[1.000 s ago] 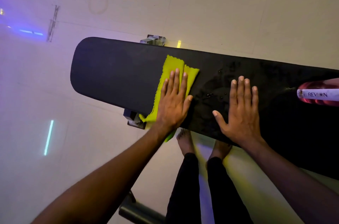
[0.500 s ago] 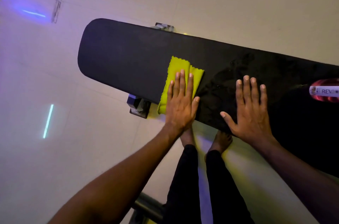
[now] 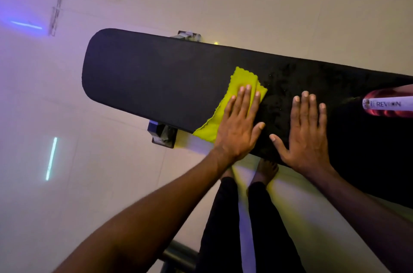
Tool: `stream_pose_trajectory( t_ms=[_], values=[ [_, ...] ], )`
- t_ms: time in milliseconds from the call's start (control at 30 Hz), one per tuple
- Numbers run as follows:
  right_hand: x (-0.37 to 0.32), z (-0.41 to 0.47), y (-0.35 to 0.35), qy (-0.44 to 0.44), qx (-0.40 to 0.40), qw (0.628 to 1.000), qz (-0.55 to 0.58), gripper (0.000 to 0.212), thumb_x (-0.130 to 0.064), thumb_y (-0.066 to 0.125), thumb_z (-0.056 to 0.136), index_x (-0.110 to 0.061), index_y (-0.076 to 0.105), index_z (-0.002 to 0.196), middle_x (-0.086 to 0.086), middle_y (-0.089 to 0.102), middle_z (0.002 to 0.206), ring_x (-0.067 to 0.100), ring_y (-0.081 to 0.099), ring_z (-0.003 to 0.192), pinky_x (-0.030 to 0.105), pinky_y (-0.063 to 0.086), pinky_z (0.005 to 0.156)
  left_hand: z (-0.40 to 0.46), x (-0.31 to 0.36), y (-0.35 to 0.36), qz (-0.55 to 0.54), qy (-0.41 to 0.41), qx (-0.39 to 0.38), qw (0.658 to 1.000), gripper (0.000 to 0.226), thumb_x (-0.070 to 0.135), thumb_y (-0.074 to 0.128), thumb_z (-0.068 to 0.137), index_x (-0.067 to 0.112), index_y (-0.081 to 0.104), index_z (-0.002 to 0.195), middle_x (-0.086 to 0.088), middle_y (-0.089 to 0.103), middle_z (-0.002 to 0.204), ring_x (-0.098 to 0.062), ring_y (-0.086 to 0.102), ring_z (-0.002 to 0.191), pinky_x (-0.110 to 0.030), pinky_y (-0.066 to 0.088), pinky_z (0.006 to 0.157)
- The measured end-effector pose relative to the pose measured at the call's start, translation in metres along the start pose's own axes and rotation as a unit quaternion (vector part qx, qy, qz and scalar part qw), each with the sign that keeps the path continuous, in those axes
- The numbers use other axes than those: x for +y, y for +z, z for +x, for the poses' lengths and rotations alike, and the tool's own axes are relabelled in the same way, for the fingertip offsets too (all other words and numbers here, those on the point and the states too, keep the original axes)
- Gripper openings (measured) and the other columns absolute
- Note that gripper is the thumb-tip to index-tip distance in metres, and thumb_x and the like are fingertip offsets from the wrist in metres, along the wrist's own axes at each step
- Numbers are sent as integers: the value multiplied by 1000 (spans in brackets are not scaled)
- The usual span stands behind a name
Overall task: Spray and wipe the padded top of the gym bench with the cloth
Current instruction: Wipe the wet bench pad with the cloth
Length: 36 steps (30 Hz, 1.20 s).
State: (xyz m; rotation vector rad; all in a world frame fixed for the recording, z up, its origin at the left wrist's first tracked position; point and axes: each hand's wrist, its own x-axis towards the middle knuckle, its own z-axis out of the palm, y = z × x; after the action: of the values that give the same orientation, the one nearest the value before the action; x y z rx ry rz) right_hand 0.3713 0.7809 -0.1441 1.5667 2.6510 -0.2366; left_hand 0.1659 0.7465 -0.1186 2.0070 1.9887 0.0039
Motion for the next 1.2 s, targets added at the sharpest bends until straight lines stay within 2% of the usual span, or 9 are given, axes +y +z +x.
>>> stream_pose_trajectory(
  t_ms=[167, 267, 400, 600, 700, 867, 933, 1067, 1200],
  values=[
    [1, 1, 6, 0, 12, 1000, 3, 104, -69, 34, 96, 2, 3, 165, 25, -1, 175, 40, 0, 164, 61, 8, 132, 69, -11, -17, 57, 153, -10, 987, 65, 46, 22, 106, 15, 16, 164, -9, 12, 172, -23, 8, 160, -44, 12, 128],
    [6, -3, 6, 16, 10, 1000, 11, 103, -70, 31, 97, 0, 1, 166, 22, -2, 175, 37, -1, 164, 58, 8, 133, 70, -25, -18, 51, 83, 16, 995, 64, 44, 24, 108, 14, 13, 164, -9, 10, 172, -24, 6, 160, -45, 10, 129],
    [10, -15, 4, 68, 17, 997, 19, 101, -67, 34, 96, 0, 4, 166, 22, 1, 176, 37, 2, 164, 58, 8, 132, 32, 11, -7, 8, -30, 26, 999, 68, 44, 29, 107, 10, 13, 163, -14, 5, 172, -27, 0, 160, -42, 4, 130],
    [9, -16, 7, 68, 22, 997, 13, 101, -66, 35, 97, 0, 4, 166, 22, 0, 176, 37, 2, 164, 60, 11, 131, 104, 25, -23, 46, 152, -24, 987, 64, 43, 26, 107, 14, 16, 164, -10, 11, 172, -24, 7, 160, -41, 8, 129],
    [11, -16, 7, 59, 19, 998, 15, 101, -66, 36, 97, 0, 3, 166, 21, -1, 176, 37, 1, 164, 59, 11, 132, 110, 3, -25, 53, 108, 1, 993, 63, 43, 26, 108, 14, 15, 163, -10, 11, 172, -24, 7, 160, -42, 7, 129],
    [8, -17, 5, 66, 15, 997, 21, 101, -65, 36, 97, 1, 2, 166, 22, -2, 175, 38, 0, 164, 59, 9, 132, 28, 9, -8, 14, -33, 17, 999, 68, 44, 29, 107, 11, 12, 163, -14, 5, 172, -27, -1, 160, -43, 4, 130],
    [9, -17, 6, 64, 19, 998, 20, 100, -64, 36, 98, 1, 3, 166, 23, -2, 175, 38, 0, 164, 60, 9, 132, 13, 32, 0, 2, 0, -10, 1000, 68, 44, 28, 106, 9, 14, 163, -16, 5, 171, -28, 0, 160, -44, 5, 130],
    [16, -20, 8, 49, 21, 998, 25, 101, -65, 38, 97, 0, 3, 166, 21, -1, 176, 37, 1, 164, 59, 10, 132, 63, 28, -9, 37, 174, -18, 984, 63, 40, 24, 106, 13, 20, 163, -12, 15, 171, -26, 10, 159, -42, 11, 129],
    [26, -35, 5, 63, 10, 998, 30, 102, -66, 37, 96, -1, 2, 166, 21, -1, 176, 37, 0, 164, 57, 7, 133, 61, -3, -13, 55, 100, -1, 993, 63, 38, 26, 107, 15, 13, 164, -10, 9, 172, -25, 4, 160, -45, 12, 128]
  ],
)
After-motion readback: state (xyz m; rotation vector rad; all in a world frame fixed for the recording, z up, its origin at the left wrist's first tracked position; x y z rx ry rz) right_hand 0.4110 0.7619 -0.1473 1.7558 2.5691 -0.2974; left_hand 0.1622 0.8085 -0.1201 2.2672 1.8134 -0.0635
